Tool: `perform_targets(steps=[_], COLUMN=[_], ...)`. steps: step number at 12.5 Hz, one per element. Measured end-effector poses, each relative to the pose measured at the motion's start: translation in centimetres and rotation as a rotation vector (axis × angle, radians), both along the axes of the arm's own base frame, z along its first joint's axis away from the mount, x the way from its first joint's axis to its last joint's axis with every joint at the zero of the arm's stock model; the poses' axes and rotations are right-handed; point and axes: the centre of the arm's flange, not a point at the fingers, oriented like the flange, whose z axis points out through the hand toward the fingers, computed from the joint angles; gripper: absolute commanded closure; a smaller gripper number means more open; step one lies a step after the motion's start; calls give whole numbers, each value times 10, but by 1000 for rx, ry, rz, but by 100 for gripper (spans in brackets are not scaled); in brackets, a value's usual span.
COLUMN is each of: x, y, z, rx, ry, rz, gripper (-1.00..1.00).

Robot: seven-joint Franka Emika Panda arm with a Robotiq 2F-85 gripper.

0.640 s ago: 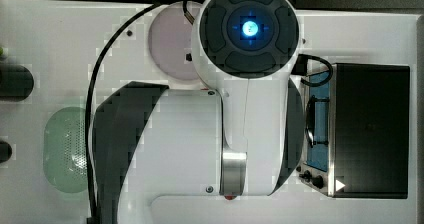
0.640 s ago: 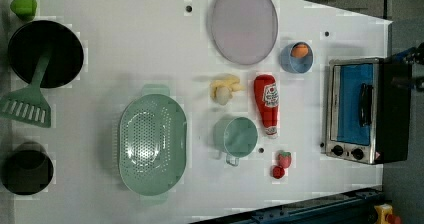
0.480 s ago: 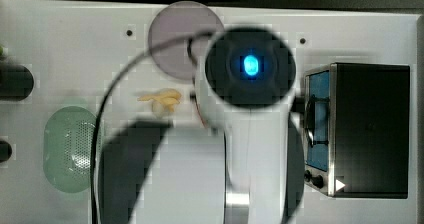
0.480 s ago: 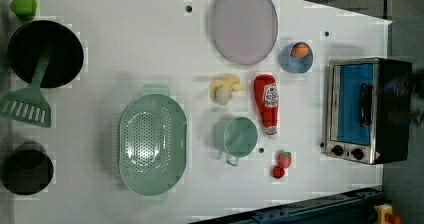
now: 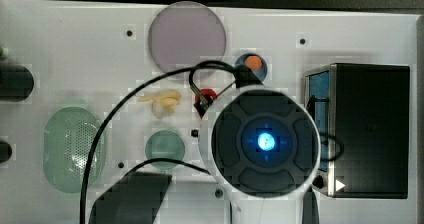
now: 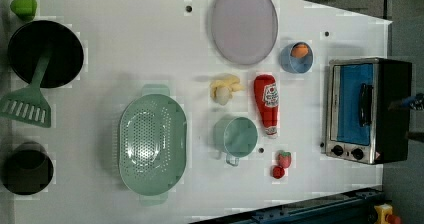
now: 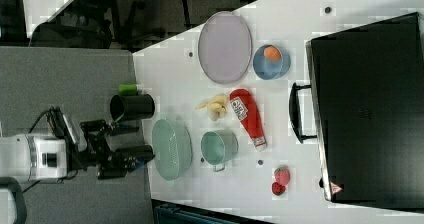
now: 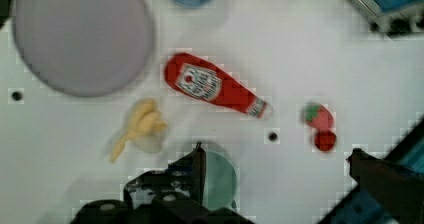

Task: Pick Ketchup from the table and place it in strainer.

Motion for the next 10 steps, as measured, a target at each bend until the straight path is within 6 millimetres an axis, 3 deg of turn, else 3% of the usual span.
perform_targets(steps=[2, 4, 8, 10], x=[21, 39, 44, 47], y=[3, 6, 3, -4], z=[-28, -78, -189, -232], rx=[3, 13, 70, 79], ry=[-14, -1, 86, 68], rz=[118, 288, 613, 729], gripper=[-100, -100, -100, -100])
